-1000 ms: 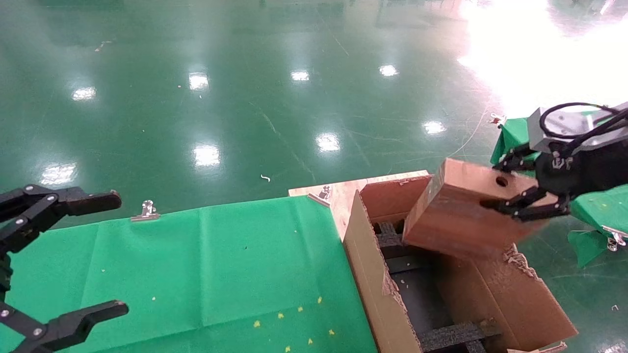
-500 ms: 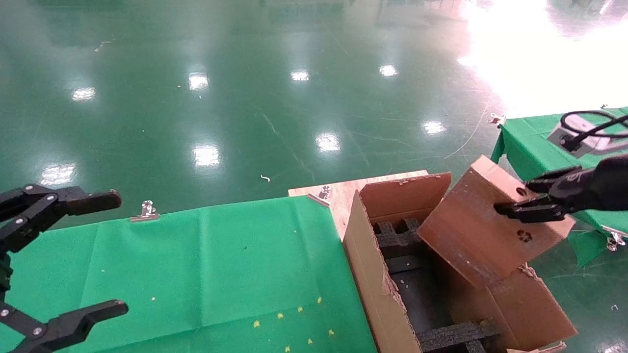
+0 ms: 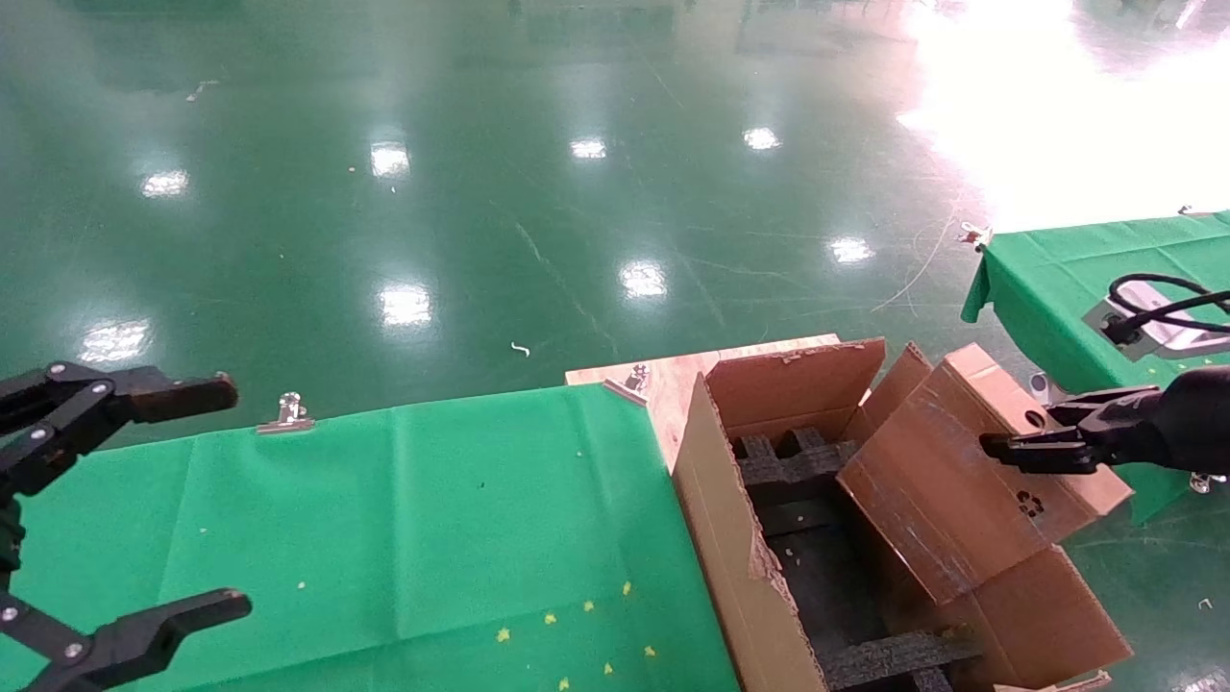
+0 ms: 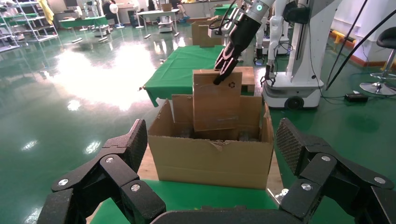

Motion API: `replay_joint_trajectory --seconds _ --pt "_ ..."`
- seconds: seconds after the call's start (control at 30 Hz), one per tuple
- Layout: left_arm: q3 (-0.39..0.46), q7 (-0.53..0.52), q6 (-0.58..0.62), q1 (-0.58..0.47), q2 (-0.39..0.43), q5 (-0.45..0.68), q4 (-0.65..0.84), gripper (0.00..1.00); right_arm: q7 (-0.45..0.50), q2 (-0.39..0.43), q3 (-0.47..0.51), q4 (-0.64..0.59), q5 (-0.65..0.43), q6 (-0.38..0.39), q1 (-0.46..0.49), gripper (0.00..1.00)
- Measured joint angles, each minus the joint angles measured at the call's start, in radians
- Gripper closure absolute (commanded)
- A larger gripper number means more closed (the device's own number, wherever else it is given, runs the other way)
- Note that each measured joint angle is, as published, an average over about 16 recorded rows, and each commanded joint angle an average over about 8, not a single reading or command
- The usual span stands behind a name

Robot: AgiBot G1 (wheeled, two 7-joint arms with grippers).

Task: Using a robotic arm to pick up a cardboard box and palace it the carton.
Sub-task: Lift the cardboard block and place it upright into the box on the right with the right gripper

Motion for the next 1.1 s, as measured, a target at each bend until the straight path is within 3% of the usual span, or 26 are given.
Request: replay_joint_trajectory --seconds 0.3,0.53,0.8,1.1 --pt "0.000 0.000 0.000 0.000 0.000 0.000 0.000 0.00 0.011 -0.007 -0.001 -0.001 -0.001 0.010 -0.002 1.00" --pt "0.000 0.000 0.000 0.000 0.000 0.000 0.000 0.00 0.092 -0.017 -0.012 0.027 -0.015 0.050 -0.014 1.00" --pt "0.000 0.000 0.000 0.000 0.000 -0.001 0.000 0.00 0.295 -0.014 -0.040 0.142 -0.103 0.136 -0.021 1.00" --pt "0.001 0.000 0.000 0.000 0.000 -0.001 0.000 0.00 0.576 -0.001 -0.082 0.315 -0.301 0.245 -0.025 1.00"
